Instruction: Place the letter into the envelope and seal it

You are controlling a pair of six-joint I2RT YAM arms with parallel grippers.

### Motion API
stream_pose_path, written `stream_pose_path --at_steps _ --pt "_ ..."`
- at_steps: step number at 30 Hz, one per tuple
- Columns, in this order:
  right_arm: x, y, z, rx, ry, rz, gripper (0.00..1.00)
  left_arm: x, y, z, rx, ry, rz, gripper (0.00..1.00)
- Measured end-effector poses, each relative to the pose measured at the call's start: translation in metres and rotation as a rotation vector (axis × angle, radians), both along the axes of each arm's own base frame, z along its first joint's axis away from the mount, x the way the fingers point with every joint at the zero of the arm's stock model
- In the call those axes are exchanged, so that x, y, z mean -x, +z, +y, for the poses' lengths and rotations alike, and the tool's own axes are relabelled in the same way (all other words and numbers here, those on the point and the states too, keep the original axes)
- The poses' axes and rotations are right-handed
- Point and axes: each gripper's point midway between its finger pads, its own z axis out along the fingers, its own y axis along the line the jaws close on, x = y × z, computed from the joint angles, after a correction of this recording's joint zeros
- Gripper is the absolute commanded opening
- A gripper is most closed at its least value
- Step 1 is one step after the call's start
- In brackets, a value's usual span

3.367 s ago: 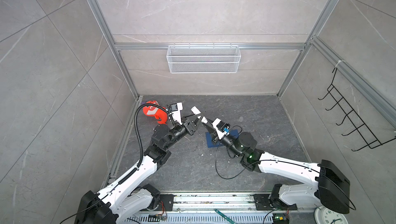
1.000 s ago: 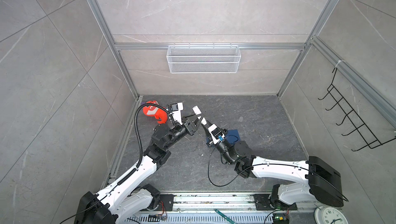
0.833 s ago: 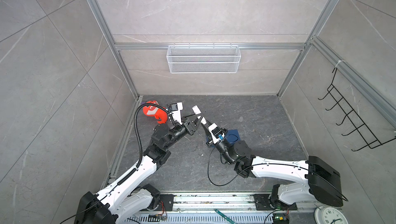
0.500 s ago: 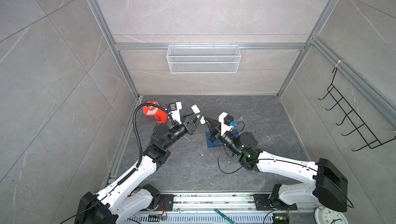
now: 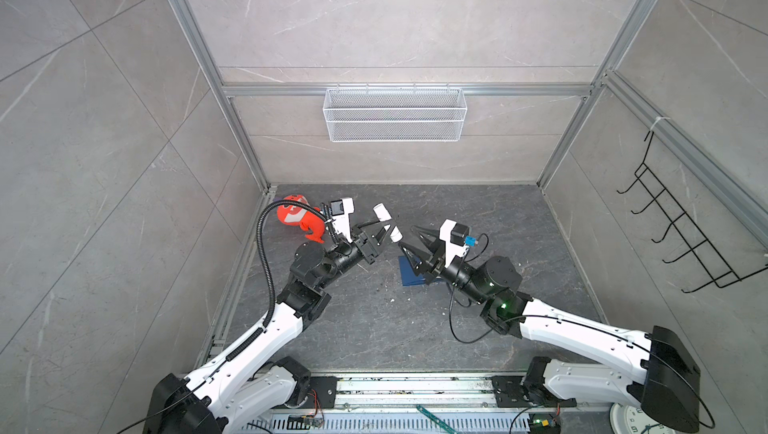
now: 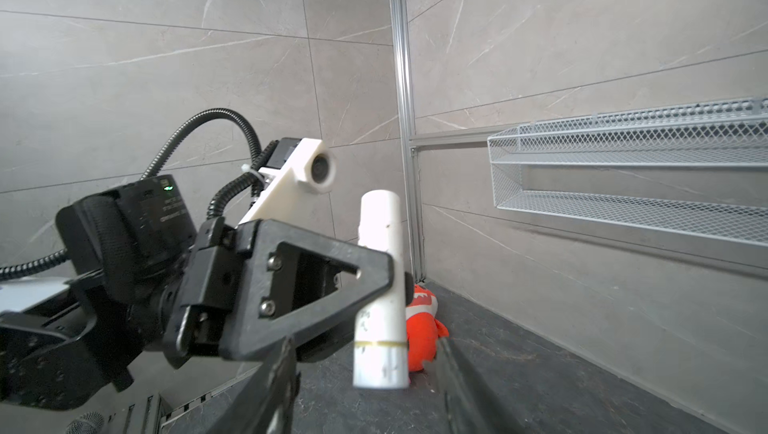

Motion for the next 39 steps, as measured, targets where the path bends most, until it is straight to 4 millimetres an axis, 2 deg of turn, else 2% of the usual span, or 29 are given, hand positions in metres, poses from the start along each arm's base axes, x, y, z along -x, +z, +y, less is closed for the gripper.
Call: stream_pose_path --at_steps 5,12,24,33,39 --pt "0.008 -0.019 0.014 0.116 -0.108 -0.13 0.61 -0.003 0.0 0.002 0.006 0.016 0.009 0.0" --pt "-0.008 -0.036 0.019 0.195 -0.278 -0.203 0.54 -0.004 0.0 0.002 0.01 0.022 0.015 0.0" --pt "-0.023 -0.02 0.018 0.158 -0.378 -0.222 0.4 -0.004 0.0 0.002 0.01 0.024 0.015 0.0" --pt "-0.026 -0.023 0.024 0.167 -0.381 -0.217 0.35 -0.004 -0.001 0.002 0.01 0.024 0.016 0.0" --pt "-0.028 -0.024 0.025 0.17 -0.383 -0.215 0.24 -0.004 -0.001 0.002 0.01 0.024 0.017 0.0"
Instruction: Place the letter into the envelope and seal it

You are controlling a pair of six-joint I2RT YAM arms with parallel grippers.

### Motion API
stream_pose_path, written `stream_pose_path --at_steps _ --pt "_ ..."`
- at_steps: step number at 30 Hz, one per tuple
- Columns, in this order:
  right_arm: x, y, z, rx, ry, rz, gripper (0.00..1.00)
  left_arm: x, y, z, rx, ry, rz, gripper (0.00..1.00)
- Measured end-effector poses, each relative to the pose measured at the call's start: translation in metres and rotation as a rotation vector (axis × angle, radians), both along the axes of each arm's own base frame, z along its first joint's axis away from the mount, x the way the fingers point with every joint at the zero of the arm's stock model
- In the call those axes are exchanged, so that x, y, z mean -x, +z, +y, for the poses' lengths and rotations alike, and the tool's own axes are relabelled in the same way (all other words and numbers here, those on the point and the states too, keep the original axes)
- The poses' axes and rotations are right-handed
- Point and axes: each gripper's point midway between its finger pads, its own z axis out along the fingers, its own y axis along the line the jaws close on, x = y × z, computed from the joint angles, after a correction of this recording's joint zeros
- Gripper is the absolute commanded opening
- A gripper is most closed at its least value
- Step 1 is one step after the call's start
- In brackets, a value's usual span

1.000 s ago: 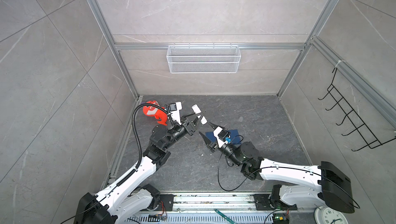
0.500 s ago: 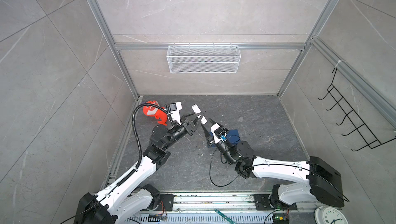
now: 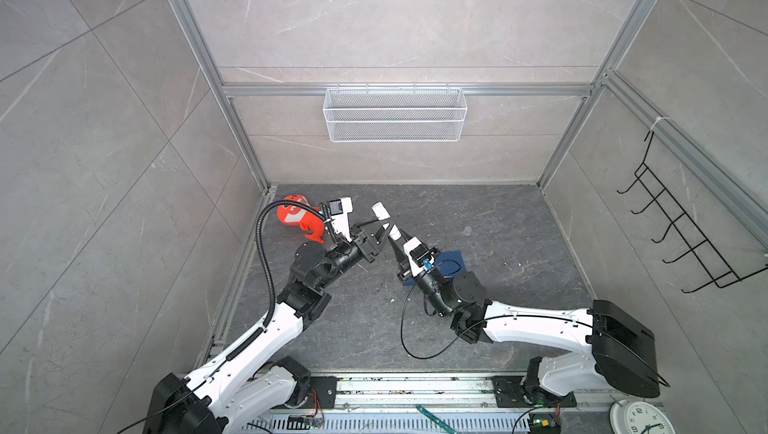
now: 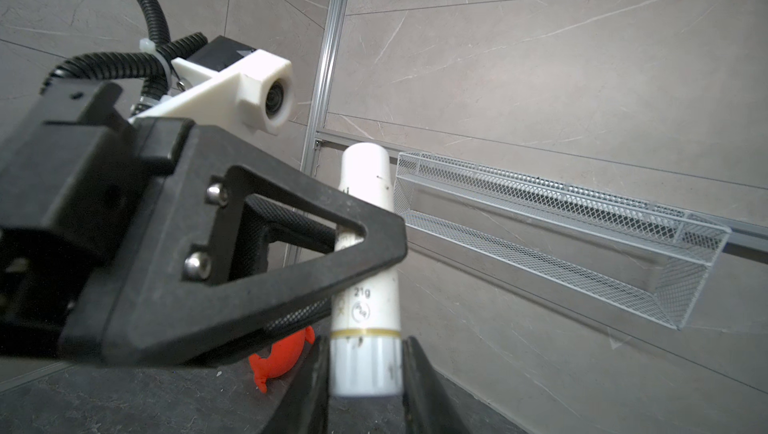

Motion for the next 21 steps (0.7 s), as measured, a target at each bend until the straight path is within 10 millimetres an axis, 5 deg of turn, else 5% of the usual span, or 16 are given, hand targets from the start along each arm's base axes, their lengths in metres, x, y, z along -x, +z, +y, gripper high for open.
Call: stream_pose_path --at_steps 10,21 --pt "-0.003 -0.002 0.0 -0.037 0.036 0.045 0.0 -0.001 -0.003 -0.001 -0.006 -0.005 0.006 0.0" --pt "-0.009 -0.002 -0.009 -0.356 0.673 0.516 0.0 0.0 -0.002 -0.006 -0.026 -0.021 -0.043 0.0"
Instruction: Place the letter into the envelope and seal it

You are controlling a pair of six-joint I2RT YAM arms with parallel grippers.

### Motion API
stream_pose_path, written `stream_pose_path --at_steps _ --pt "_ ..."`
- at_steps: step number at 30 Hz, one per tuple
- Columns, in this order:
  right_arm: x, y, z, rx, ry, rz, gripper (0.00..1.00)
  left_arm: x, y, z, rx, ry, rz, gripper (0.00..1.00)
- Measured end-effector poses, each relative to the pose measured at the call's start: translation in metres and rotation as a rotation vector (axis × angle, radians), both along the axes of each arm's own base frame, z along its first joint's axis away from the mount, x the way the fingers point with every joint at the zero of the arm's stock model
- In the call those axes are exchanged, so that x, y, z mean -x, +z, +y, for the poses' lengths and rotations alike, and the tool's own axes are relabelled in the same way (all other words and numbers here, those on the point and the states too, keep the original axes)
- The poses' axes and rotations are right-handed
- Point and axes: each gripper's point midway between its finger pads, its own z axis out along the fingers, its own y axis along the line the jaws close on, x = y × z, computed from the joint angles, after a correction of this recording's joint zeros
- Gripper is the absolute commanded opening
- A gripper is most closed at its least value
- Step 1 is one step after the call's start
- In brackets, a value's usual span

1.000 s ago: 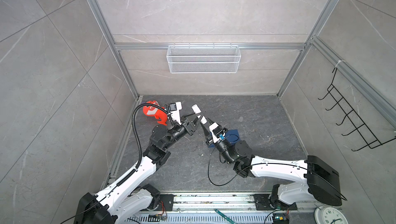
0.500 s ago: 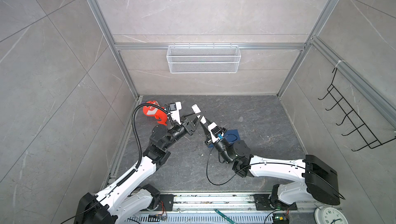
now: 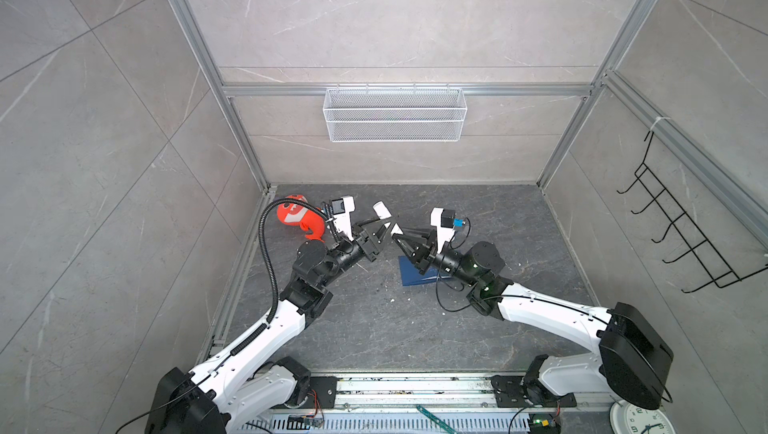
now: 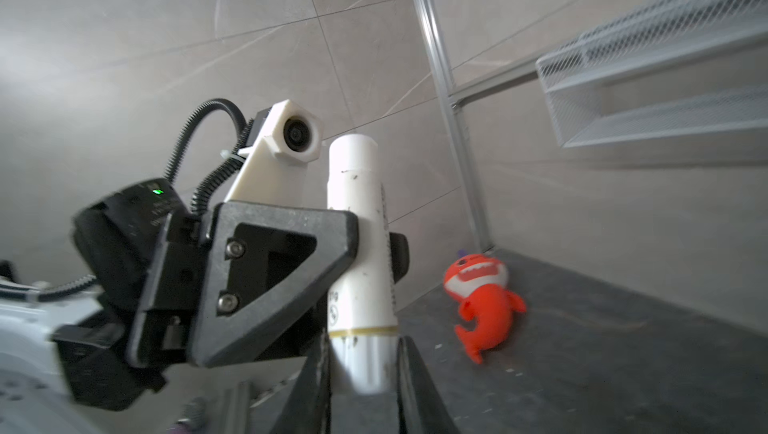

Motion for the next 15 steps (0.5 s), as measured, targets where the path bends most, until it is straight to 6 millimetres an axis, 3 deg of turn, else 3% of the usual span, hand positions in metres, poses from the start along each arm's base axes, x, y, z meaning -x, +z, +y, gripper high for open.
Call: stream_pose_path --at_steps 5,9,12,15 --pt "-0.0005 0.0008 0.0016 -0.121 0.186 0.155 0.0 -0.0003 0.0009 0.0008 0.0 0.002 -0.007 0.0" --pt "0.0003 0.0021 0.0008 -0.142 0.225 0.186 0.02 0.0 0.0026 0.0012 0.005 0.001 -0.011 0.0" --pt "0.0004 0.0023 -0.0005 -0.119 0.206 0.17 0.24 -0.0003 0.002 0.001 0.011 -0.001 0.001 0.0" --pt "0.0006 0.0069 -0.0057 -0.067 0.11 0.092 0.54 0.0003 0.0029 0.0004 0.021 -0.004 0.01 0.0"
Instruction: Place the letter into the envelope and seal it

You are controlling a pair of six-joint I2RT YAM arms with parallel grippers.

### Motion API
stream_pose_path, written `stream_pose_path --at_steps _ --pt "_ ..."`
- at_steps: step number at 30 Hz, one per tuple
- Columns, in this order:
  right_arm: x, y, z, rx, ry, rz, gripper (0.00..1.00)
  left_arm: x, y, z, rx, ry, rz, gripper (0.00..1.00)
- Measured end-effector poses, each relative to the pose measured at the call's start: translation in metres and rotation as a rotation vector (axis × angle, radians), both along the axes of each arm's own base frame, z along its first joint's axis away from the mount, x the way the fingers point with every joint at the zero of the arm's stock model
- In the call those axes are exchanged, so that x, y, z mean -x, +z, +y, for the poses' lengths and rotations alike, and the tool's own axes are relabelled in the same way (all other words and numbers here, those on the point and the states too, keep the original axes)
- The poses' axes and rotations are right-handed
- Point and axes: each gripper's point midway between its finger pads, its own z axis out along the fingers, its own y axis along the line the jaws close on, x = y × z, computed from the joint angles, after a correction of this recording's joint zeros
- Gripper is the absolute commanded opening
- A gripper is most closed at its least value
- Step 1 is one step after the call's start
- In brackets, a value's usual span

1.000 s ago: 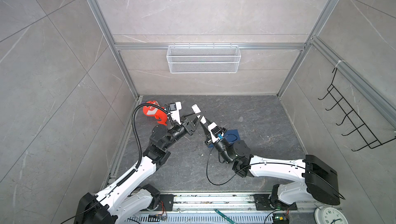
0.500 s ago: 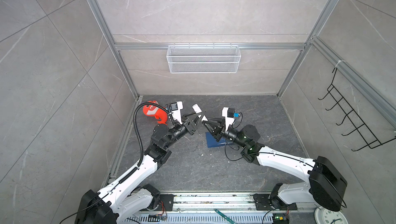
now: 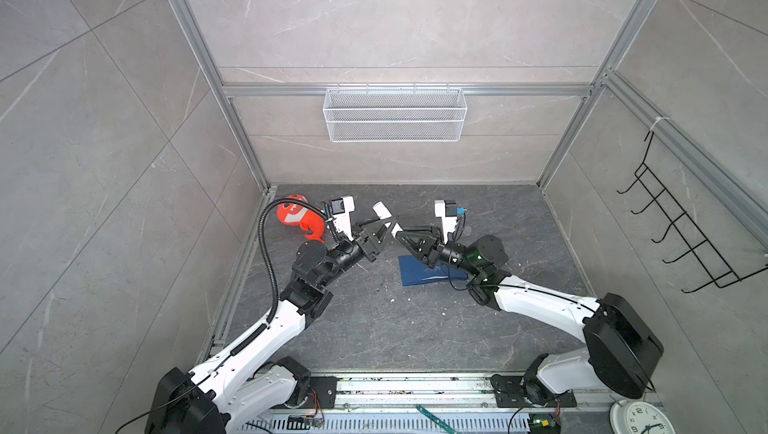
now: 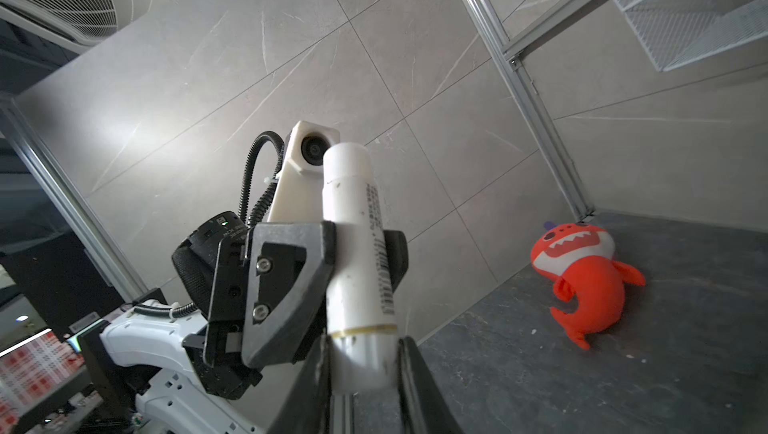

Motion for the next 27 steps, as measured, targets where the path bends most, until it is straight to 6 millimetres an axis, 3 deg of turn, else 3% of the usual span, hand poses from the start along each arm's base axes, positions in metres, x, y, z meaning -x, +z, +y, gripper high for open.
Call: stream_pose_path --at_steps 2,6,10,13,17,27 --pt "0.0 0.011 -0.01 0.033 -0.138 -0.099 0.68 0.0 -0.001 0.0 -0.002 -0.001 0.006 0.0" --pt "0.023 0.033 -0.022 0.101 -0.38 -0.36 0.77 -0.001 -0.002 0.0 0.0 0.001 0.017 0.0" --pt "0.03 0.013 -0.019 0.229 -0.54 -0.525 0.78 -0.002 -0.002 0.001 0.004 0.008 0.023 0.0" --pt "0.025 -0.007 -0.012 0.344 -0.619 -0.598 0.75 -0.003 -0.002 0.002 0.006 0.015 0.026 0.0" --pt "0.025 -0.016 -0.005 0.424 -0.695 -0.678 0.68 -0.004 -0.003 0.002 0.006 0.02 0.029 0.0" --pt "0.013 -0.008 0.001 0.485 -0.833 -0.748 0.49 -0.004 -0.004 0.002 0.005 0.02 0.036 0.0"
